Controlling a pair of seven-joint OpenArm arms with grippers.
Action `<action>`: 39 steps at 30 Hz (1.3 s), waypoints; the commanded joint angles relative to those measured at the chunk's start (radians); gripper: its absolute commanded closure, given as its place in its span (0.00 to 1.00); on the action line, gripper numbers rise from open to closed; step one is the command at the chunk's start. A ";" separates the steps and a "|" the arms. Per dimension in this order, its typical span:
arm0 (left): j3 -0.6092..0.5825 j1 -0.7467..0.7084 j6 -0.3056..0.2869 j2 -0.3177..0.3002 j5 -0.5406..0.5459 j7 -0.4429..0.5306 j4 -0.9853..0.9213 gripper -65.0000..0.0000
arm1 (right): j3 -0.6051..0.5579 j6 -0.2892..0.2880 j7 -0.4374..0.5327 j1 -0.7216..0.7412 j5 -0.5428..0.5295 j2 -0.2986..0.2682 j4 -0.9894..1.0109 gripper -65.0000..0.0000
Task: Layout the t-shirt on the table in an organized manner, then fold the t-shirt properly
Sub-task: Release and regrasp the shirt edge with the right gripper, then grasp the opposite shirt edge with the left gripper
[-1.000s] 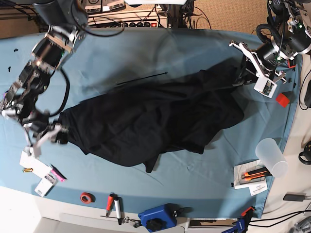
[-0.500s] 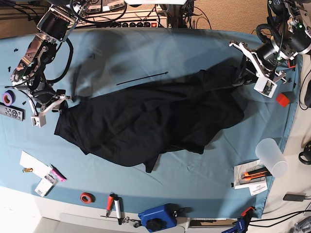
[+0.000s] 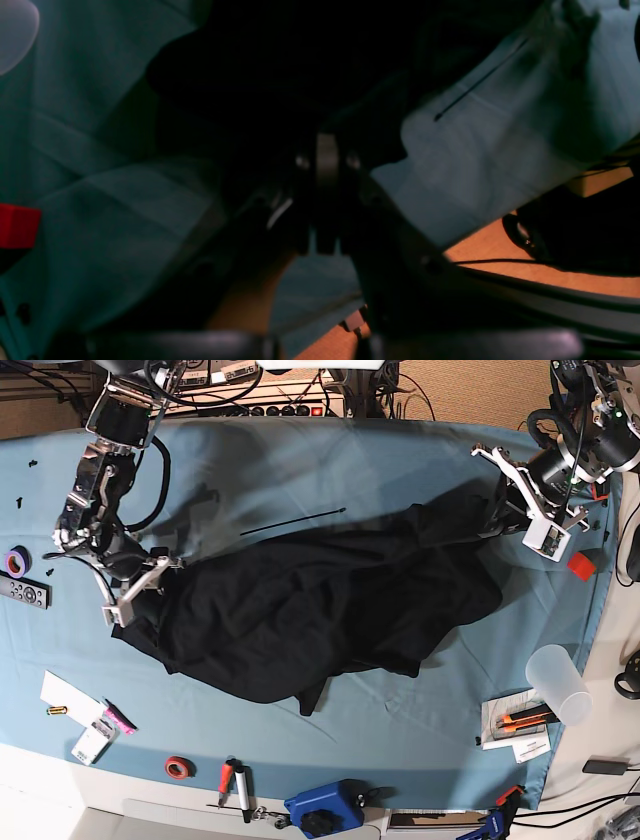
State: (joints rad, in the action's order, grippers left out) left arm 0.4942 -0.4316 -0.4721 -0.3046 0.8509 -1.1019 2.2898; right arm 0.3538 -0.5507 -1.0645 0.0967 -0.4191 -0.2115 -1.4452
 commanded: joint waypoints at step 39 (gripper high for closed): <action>-0.209 0.471 0.003 -0.010 -0.161 0.240 -0.417 1.00 | 0.248 0.011 0.087 0.332 -0.031 -0.091 0.000 1.00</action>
State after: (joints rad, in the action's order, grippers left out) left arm 0.2760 0.0250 -0.4686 -0.3050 0.6659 -0.8925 1.8484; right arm 0.6033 -0.5407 -1.0119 0.3954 -0.4282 -0.2821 -1.4166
